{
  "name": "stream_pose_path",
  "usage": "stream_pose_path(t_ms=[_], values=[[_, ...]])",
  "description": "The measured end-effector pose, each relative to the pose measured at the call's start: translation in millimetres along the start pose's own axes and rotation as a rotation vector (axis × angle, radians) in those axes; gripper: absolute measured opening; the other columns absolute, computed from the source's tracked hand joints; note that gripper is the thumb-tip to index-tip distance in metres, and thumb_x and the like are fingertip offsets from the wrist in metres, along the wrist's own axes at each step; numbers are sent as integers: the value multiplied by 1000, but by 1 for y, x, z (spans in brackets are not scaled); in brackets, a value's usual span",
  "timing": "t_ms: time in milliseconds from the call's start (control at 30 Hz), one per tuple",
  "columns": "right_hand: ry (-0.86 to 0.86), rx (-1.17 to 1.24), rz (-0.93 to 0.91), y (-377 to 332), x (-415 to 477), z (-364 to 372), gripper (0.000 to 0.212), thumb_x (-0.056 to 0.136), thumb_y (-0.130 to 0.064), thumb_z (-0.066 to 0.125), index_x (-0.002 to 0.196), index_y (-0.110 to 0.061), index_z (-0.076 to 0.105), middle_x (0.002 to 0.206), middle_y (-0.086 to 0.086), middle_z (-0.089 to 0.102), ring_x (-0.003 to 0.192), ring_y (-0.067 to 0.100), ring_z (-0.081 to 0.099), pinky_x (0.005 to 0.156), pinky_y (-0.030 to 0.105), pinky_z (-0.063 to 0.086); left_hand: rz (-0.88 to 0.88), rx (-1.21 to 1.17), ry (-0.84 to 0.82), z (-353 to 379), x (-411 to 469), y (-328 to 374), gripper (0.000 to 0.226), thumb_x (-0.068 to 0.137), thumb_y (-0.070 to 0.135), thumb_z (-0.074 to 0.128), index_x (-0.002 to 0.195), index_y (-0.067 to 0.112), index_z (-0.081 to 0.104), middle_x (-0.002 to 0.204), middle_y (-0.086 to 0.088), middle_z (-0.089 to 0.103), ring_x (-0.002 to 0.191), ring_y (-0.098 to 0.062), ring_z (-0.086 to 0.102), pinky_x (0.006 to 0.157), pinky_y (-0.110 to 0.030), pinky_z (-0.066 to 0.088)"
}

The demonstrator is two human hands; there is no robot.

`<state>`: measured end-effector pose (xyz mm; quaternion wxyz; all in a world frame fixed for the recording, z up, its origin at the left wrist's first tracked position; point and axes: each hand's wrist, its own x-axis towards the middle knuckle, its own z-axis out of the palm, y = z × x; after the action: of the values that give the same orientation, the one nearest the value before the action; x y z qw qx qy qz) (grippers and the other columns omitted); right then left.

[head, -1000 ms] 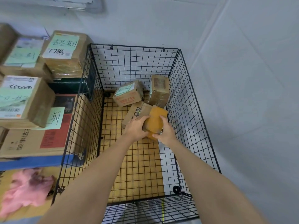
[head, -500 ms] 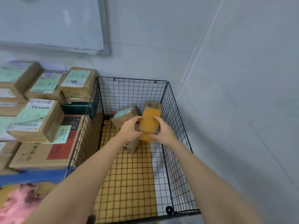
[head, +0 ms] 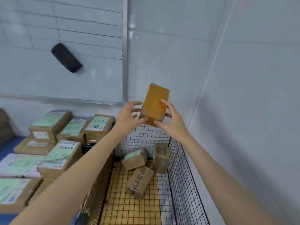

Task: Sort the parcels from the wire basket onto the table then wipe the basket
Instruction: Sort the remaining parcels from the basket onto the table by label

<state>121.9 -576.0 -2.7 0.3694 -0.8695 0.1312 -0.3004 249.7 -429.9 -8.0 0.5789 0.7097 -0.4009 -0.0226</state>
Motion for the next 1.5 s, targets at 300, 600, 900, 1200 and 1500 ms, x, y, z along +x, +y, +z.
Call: stream_pose_path(t_ms=[300, 600, 900, 1200, 1500], values=[[69, 214, -129, -56, 16, -16, 80, 79, -34, 81, 144, -39, 34, 145, -15, 40, 119, 2, 50, 87, 14, 48, 144, -4, 16, -35, 5, 49, 67, 76, 27, 84, 130, 36, 48, 138, 6, 46, 124, -7, 44, 104, -30, 41], [107, 388, -136, -84, 18, -19, 74, 75, -48, 79, 136, -43, 36, 144, -9, 45, 126, 18, 53, 98, 39, 54, 216, -85, -49, -54, 5, 71, 64, 80, 26, 80, 130, 46, 46, 141, 5, 48, 123, -20, 53, 96, -29, 50], [58, 388, -79, -109, 12, -21, 68, 73, -62, 65, 130, -47, 31, 127, -18, 53, 110, 9, 59, 72, 23, 57, 252, -148, 116, -62, -10, 81, 52, 83, 10, 77, 125, 32, 57, 139, 2, 45, 129, -18, 46, 93, -15, 50], [-63, 432, -60, -126, 11, -10, 69, 68, -60, 63, 128, -41, 33, 130, -14, 48, 94, 4, 63, 69, 16, 51, 252, -91, 242, -83, -39, 87, 52, 76, 6, 82, 116, 32, 62, 135, 4, 41, 132, -7, 40, 87, -10, 48], [-266, 550, -111, -150, 4, 35, 62, 82, -34, 68, 135, -30, 34, 139, -6, 44, 87, -11, 65, 66, 17, 55, 161, 63, 361, -141, -89, 83, 69, 75, 13, 84, 127, 38, 47, 137, 13, 48, 125, -1, 47, 91, -17, 50]])
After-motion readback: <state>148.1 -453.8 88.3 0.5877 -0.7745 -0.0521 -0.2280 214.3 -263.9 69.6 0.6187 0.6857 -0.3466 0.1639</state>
